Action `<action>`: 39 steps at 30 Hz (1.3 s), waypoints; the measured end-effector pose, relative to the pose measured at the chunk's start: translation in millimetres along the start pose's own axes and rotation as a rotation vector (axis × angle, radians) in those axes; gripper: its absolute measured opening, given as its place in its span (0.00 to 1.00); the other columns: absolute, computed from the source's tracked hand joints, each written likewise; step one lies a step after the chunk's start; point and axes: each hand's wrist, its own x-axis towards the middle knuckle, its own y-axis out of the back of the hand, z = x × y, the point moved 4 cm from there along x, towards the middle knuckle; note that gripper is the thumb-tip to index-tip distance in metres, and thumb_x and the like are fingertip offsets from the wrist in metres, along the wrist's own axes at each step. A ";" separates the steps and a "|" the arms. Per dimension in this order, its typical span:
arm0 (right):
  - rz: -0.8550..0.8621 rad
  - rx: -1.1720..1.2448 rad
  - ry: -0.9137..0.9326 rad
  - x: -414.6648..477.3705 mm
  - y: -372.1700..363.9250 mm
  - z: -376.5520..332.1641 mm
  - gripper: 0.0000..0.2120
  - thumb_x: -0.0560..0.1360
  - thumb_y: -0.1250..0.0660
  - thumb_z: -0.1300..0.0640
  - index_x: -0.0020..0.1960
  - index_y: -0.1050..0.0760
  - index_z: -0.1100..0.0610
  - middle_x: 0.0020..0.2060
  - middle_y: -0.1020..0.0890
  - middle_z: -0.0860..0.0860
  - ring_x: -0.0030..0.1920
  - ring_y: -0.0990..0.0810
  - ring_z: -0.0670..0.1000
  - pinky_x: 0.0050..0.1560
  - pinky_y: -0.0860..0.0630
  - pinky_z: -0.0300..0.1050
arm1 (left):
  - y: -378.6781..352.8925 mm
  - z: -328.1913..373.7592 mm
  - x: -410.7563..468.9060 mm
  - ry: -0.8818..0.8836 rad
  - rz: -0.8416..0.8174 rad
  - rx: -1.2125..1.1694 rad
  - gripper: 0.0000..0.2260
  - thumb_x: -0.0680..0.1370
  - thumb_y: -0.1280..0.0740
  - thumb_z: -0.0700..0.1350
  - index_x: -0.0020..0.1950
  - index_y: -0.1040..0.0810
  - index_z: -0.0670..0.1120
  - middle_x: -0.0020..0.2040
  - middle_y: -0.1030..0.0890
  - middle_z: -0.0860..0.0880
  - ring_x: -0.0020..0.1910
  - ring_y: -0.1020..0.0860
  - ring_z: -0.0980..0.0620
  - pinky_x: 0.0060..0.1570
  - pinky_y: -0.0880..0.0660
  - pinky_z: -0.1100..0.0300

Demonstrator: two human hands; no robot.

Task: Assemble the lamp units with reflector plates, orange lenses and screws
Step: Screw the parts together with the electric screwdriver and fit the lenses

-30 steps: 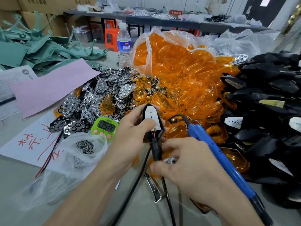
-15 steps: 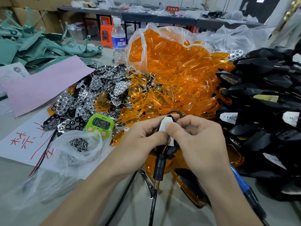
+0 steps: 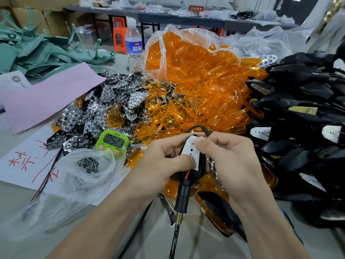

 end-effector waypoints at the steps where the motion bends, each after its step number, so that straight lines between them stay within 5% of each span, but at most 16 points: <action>1: -0.001 -0.017 0.000 0.0 0.1 -0.3 0.14 0.76 0.27 0.57 0.32 0.20 0.59 0.26 0.22 0.51 0.27 0.25 0.49 0.30 0.26 0.42 | -0.2 -0.2 -0.1 0.006 -0.010 -0.012 0.22 0.74 0.33 0.34 0.66 0.17 0.49 0.46 0.16 0.39 0.40 0.18 0.42 0.37 0.17 0.51; 8: 0.014 -0.069 0.003 0.4 0.6 -0.8 0.20 0.74 0.28 0.59 0.24 0.26 0.53 0.21 0.25 0.45 0.20 0.29 0.43 0.22 0.32 0.36 | -1.5 1.7 -3.6 -0.011 -0.089 -0.001 0.23 0.77 0.33 0.32 0.70 0.20 0.47 0.48 0.16 0.39 0.42 0.18 0.44 0.40 0.18 0.52; 15: 0.052 -0.208 0.073 -0.6 -1.5 -4.5 0.14 0.65 0.33 0.51 0.29 0.27 0.61 0.23 0.30 0.53 0.28 0.33 0.52 0.29 0.29 0.59 | -2.2 1.2 -3.5 -0.016 -0.110 -0.015 0.22 0.77 0.31 0.32 0.69 0.19 0.46 0.49 0.16 0.41 0.43 0.19 0.45 0.41 0.19 0.53; 21: 0.004 -0.183 0.062 -1.0 -3.6 -2.6 0.11 0.67 0.32 0.54 0.27 0.24 0.53 0.20 0.26 0.48 0.24 0.31 0.48 0.30 0.29 0.50 | 2.3 0.0 -2.0 0.007 -0.075 0.007 0.28 0.73 0.31 0.28 0.71 0.22 0.48 0.49 0.17 0.41 0.41 0.20 0.46 0.40 0.19 0.54; 26: 0.048 -0.202 0.100 -0.1 -1.0 -0.8 0.12 0.68 0.30 0.55 0.28 0.26 0.57 0.21 0.28 0.50 0.25 0.31 0.48 0.30 0.30 0.50 | 0.0 0.1 -1.6 0.026 -0.099 0.011 0.20 0.74 0.32 0.32 0.64 0.17 0.45 0.46 0.18 0.43 0.42 0.21 0.47 0.41 0.20 0.54; 31: 0.116 -0.219 0.151 -1.1 -0.3 0.6 0.18 0.73 0.28 0.60 0.26 0.28 0.58 0.20 0.27 0.43 0.24 0.26 0.38 0.23 0.33 0.34 | -0.4 1.9 -0.5 0.041 -0.101 -0.009 0.21 0.75 0.34 0.33 0.66 0.18 0.44 0.46 0.17 0.46 0.42 0.20 0.50 0.42 0.21 0.55; 39: 0.118 -0.305 0.212 -3.0 -2.9 -5.9 0.19 0.74 0.30 0.55 0.26 0.30 0.54 0.20 0.33 0.43 0.24 0.35 0.44 0.24 0.36 0.38 | -1.6 1.5 -1.8 0.023 -0.118 0.034 0.16 0.78 0.35 0.36 0.64 0.17 0.45 0.53 0.19 0.33 0.48 0.21 0.41 0.46 0.19 0.51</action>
